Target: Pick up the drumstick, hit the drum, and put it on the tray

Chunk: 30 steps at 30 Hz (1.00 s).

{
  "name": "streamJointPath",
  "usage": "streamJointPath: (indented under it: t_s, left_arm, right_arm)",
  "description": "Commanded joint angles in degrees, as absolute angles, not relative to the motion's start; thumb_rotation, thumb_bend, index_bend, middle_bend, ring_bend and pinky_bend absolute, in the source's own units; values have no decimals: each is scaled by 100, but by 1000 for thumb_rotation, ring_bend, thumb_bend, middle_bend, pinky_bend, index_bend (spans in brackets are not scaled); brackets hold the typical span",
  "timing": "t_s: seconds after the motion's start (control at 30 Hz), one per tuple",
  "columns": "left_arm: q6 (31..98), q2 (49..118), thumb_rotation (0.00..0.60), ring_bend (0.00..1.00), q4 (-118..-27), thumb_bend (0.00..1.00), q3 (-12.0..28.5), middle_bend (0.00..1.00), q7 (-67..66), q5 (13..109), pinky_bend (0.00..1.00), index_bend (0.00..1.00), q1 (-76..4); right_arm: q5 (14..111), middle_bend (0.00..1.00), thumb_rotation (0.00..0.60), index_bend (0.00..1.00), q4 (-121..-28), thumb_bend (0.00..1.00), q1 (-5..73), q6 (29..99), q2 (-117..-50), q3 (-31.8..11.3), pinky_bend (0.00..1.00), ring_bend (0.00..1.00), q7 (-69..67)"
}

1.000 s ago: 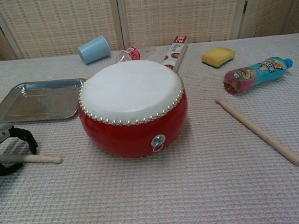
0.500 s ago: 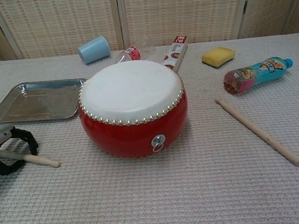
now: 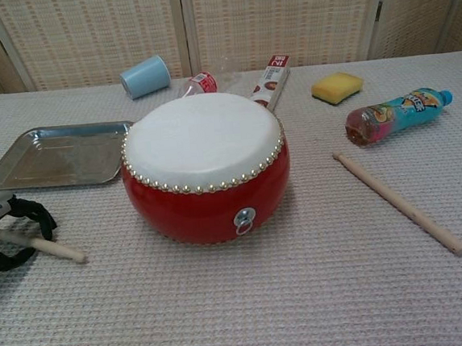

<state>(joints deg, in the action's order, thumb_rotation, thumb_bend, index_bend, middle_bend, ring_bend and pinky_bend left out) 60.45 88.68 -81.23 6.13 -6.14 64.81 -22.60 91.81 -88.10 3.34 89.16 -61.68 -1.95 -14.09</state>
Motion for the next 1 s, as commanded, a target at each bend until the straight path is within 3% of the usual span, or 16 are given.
streamJointPath:
  t_s: [0.03,0.23,0.5,0.67,1.0]
  left_arm:
    - [6249,8552,600,202,-8527,410,767,305,295,6652,150,587,-2026]
    - [6354,8000,600,205,-9103,410,1014,318,2498,6888,155,581,-1603]
    - [5572,7283,600,212,-9314,408,1115,330,6748,7637,163,575,-1354]
    - [5505,7223,600,248,-8755,408,897,358,9073,8575,172,567,-1450]
    - [6049,7539,600,257,-7608,411,285,364,11755,9549,205,562,-1799]
  right_arm:
    - [9172,19,600,0,-8805,64,327,8917,-6170,-194,68,0,-1408]
    - [9139,19,600,0,-8802,64,319,8883,-6176,-185,68,0,-1396]
    - [9180,19,600,0,-8838,64,346,8875,-6175,-191,68,0,-1348]
    - [9163,20,600,0,-8966,64,340,8911,-6076,-221,68,0,-1328]
    - [9145,19,600,0,-9111,64,316,8946,-6011,-239,68,0,-1181]
